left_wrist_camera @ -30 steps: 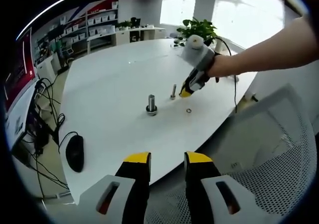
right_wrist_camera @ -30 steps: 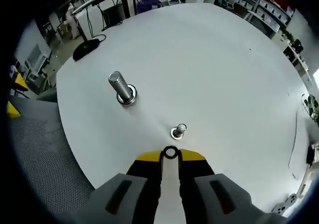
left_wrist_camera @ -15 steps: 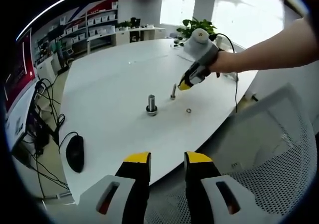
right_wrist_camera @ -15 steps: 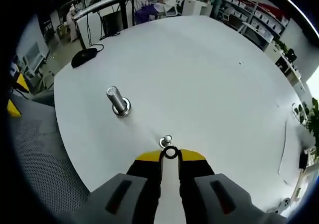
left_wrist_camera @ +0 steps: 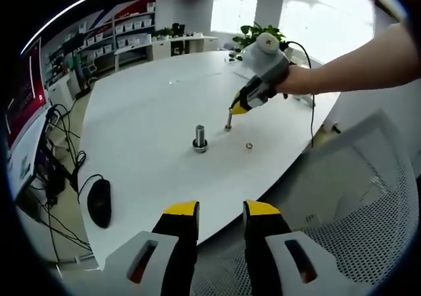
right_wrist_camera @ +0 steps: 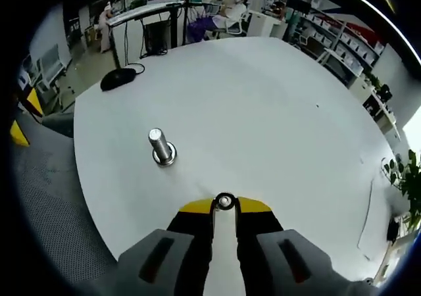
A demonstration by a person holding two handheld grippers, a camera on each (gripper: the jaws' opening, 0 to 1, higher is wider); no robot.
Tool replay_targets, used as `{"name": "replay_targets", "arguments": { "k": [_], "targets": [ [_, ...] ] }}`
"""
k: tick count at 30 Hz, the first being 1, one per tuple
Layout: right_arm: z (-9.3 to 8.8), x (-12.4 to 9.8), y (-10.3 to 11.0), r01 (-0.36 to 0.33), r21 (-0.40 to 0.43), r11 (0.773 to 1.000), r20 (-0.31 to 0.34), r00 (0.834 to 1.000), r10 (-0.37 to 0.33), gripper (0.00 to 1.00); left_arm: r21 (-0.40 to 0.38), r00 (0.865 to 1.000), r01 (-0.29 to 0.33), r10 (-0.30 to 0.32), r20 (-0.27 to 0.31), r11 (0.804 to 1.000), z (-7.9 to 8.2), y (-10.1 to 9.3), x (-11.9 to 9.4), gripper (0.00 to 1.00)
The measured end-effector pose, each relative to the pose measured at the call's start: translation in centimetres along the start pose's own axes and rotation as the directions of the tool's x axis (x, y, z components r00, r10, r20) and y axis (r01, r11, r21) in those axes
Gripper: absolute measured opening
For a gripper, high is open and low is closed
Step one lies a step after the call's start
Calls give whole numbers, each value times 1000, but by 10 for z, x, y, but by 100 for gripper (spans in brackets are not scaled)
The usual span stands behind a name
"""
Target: Place the washer onto the threaded stud by aligning its center hole with the stud, sliding it down to the base, and recovering from edge contact or off-axis alignment until the washer reaches the visible bottom stop.
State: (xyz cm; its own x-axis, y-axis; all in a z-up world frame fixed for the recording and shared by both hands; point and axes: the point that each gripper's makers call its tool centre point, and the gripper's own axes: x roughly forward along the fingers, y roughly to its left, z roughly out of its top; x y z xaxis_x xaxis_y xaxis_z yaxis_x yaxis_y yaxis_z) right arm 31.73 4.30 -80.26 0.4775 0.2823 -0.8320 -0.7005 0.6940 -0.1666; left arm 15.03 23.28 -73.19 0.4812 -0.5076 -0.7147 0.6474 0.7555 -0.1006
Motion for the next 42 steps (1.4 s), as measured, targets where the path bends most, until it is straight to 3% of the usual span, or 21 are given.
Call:
{"name": "replay_targets", "arguments": {
  "k": [14,42],
  "targets": [
    [0,7,-1,-10,30,1000,-15,1000,10,14,-2,1000,-2,2,0,1000,0,1,0,25],
    [-2,8,-3,-51,-34,998,-79,996,48,14,-2,1000,0,0,-14,1000,-3,0,1,24]
  ]
}}
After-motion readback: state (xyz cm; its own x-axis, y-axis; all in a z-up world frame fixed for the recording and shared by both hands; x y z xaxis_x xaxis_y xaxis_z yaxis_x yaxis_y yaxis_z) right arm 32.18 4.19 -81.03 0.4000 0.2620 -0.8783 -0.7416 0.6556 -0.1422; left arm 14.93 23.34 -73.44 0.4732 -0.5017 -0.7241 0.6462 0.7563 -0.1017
